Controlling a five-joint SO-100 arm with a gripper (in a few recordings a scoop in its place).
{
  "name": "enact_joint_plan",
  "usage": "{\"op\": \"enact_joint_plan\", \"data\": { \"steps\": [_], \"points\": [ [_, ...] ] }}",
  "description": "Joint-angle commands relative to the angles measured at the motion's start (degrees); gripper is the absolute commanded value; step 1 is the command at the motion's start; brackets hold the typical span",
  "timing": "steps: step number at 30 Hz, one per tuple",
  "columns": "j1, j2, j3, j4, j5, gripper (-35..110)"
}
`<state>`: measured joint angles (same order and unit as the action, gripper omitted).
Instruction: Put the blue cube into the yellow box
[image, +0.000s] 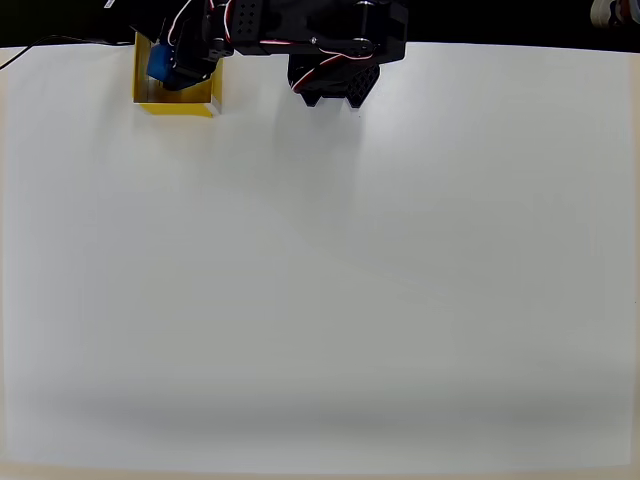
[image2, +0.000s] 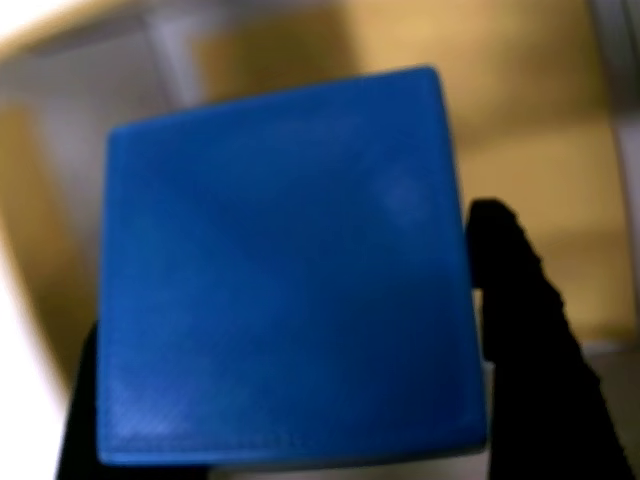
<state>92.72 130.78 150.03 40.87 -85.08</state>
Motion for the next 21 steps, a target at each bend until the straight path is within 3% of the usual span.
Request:
{"op": "enact_joint_plan", "data": {
  "steps": [1,7,12,15,18,21],
  "points": [
    [2.29,6.24,0.0,1.58,-2.29,9],
    [2.46,6.77,0.7,0.88,-2.37,14],
    [2.72,7.29,0.79,-0.35,-3.16,35],
    [2.72,7.65,-0.09,-0.35,-3.78,38],
    [2.81,8.09,-1.41,-0.09,-4.92,34],
    [2.81,8.7,-6.68,4.83,-6.86,18]
  ]
}}
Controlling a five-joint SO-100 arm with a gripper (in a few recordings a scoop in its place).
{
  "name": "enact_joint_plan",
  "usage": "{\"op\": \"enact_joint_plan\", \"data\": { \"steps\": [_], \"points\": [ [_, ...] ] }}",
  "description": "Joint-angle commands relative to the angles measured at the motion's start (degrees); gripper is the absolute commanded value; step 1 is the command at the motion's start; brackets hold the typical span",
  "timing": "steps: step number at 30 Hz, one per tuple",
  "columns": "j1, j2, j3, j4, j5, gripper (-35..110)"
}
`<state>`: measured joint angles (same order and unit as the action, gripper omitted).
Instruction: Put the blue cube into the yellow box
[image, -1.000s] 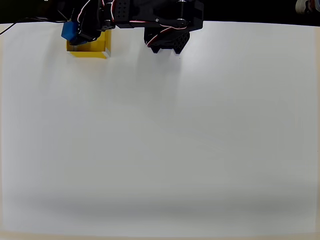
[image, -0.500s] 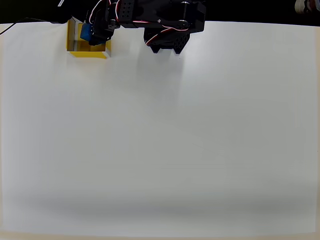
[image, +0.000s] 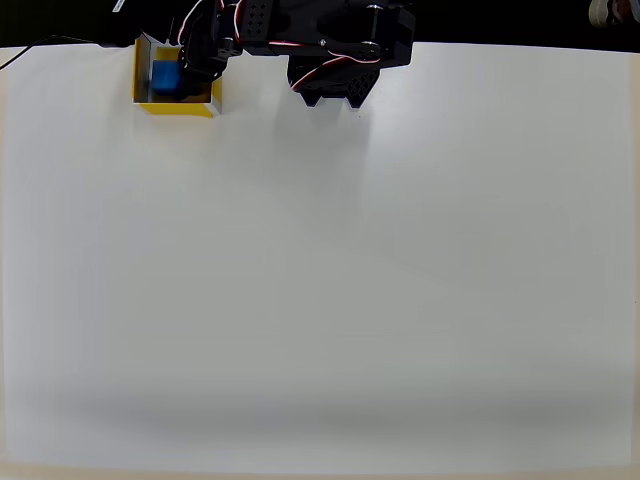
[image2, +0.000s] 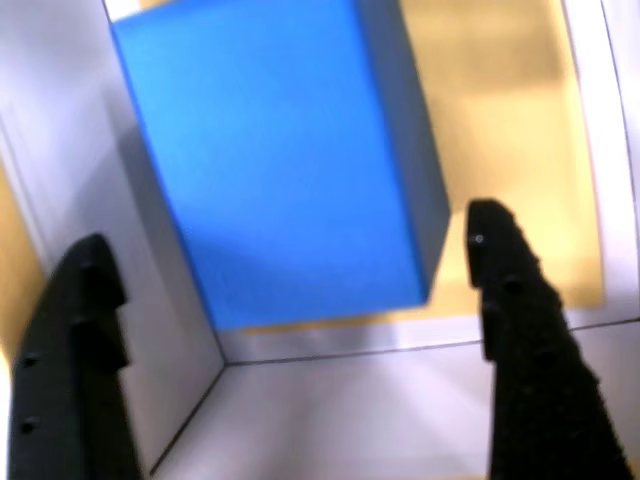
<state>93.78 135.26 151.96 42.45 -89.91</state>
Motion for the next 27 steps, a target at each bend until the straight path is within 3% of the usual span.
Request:
{"op": "enact_joint_plan", "data": {
  "steps": [1,7,13,19,27],
  "points": [
    [1.67,4.75,-10.63,5.27,-2.9,14],
    [1.23,8.44,-23.38,21.45,-8.17,1],
    [-2.64,11.95,-30.5,32.43,-10.02,0],
    [-16.35,17.49,-31.9,35.95,-4.92,0],
    [-42.36,24.87,-30.94,36.83,0.53,2]
  ]
}}
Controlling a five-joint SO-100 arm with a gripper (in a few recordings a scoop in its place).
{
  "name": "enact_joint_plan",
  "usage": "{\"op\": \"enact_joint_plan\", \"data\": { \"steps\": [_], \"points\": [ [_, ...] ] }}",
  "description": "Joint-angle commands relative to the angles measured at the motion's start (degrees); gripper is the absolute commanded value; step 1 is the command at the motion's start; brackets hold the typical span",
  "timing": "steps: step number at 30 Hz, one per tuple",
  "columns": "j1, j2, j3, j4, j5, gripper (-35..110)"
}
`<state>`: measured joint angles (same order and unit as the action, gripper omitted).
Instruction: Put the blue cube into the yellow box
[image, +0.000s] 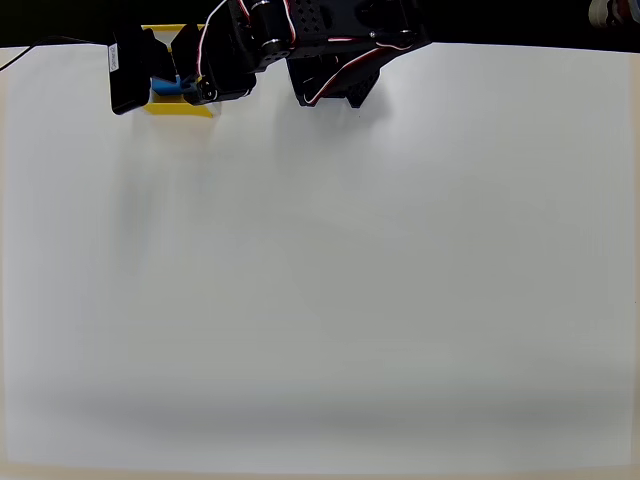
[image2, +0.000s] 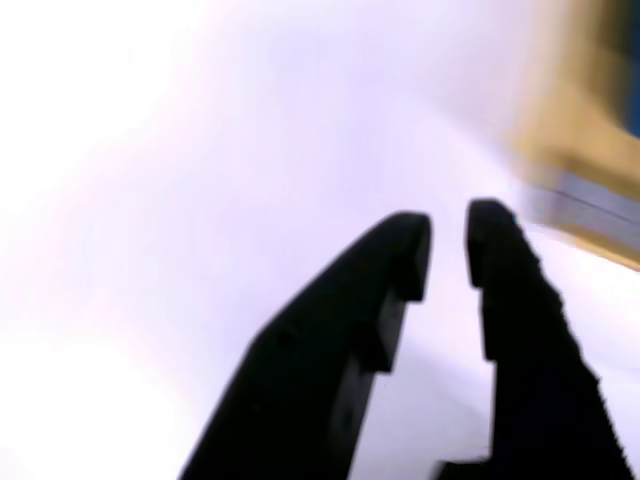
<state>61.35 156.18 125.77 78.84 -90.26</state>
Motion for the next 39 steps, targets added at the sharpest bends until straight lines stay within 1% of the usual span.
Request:
{"op": "enact_joint_plan", "data": {
  "steps": [1,6,11,15,18,26,33,39],
  "points": [
    [-13.18,4.92,-4.31,0.44,1.23,2],
    [-29.27,11.87,0.53,-0.88,1.67,5],
    [-43.95,17.67,6.42,-3.52,1.14,16],
    [-52.21,21.27,13.89,-8.17,1.41,14],
    [-57.57,23.12,18.98,-8.88,1.76,12],
    [-65.04,30.15,33.84,-11.07,2.11,0],
    [-67.5,35.07,42.36,-11.07,3.6,0],
    [-67.5,35.42,46.76,-11.16,4.04,0]
  ]
}}
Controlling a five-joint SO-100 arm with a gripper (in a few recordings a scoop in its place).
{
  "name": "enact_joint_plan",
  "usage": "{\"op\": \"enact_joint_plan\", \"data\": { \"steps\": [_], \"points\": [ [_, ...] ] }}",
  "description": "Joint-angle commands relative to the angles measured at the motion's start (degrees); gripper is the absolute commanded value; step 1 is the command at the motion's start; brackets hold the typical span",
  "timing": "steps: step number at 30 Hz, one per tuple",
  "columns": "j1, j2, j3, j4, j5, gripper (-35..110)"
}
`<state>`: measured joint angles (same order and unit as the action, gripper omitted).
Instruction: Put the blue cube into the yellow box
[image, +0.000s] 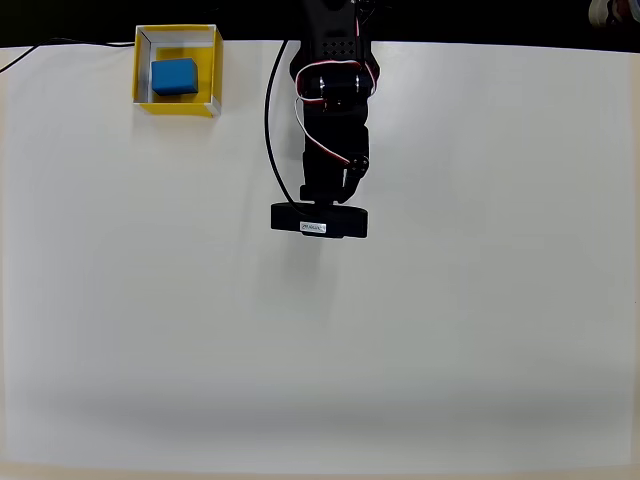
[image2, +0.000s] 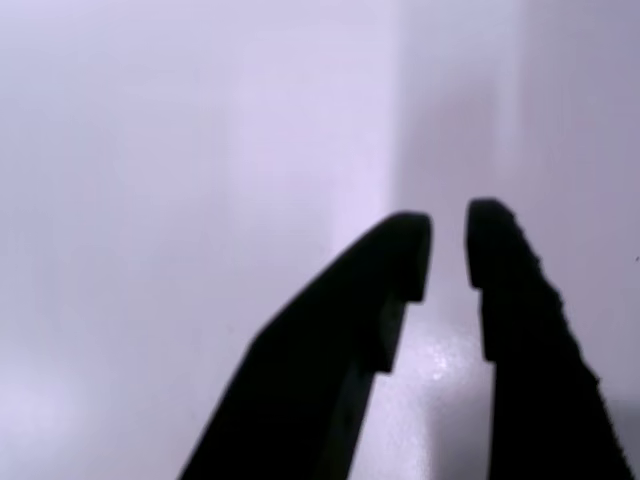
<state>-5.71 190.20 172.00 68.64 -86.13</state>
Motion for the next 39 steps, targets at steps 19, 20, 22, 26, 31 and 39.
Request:
{"op": "enact_joint_plan", "data": {
  "steps": [19,20,22,26,31,39],
  "points": [
    [2.64,1.41,8.17,9.23,-6.68,0],
    [2.72,1.41,8.17,9.23,-6.68,0],
    [2.9,1.41,8.17,9.14,-5.36,0],
    [3.6,1.41,8.17,8.96,-3.69,0],
    [2.81,1.32,8.17,8.88,-4.13,0],
    [2.72,1.32,8.17,8.88,-4.13,0]
  ]
}}
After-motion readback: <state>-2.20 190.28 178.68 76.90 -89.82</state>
